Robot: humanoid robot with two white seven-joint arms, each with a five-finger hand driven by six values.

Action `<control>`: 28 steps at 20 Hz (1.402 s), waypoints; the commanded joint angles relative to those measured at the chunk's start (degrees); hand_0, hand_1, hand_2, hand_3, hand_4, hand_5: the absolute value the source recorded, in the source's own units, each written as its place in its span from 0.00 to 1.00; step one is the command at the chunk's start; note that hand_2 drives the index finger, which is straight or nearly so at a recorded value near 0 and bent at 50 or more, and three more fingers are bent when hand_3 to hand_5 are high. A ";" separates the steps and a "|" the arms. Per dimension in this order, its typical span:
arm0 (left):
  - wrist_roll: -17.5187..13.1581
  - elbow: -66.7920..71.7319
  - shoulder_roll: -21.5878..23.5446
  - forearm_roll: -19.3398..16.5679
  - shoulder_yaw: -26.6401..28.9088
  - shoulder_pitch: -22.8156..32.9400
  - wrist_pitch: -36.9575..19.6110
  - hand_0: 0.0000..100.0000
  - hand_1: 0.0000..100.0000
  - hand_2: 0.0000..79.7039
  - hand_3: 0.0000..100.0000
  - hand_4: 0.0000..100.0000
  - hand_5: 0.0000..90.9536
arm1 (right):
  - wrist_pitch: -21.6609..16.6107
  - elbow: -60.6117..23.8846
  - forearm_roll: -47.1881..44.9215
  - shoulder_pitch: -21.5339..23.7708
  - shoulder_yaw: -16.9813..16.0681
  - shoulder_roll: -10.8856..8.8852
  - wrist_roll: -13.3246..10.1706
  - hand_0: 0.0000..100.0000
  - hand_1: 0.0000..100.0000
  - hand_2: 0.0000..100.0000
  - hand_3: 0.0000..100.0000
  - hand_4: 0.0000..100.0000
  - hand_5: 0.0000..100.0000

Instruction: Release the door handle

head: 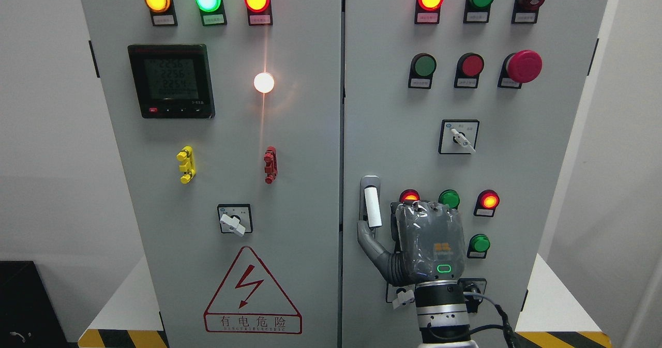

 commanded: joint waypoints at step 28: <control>0.00 0.00 0.00 0.00 0.00 0.53 -0.20 0.12 0.56 0.00 0.00 0.00 0.00 | 0.67 -0.45 -0.09 0.18 -0.91 0.00 -0.46 0.48 0.36 0.92 1.00 0.98 1.00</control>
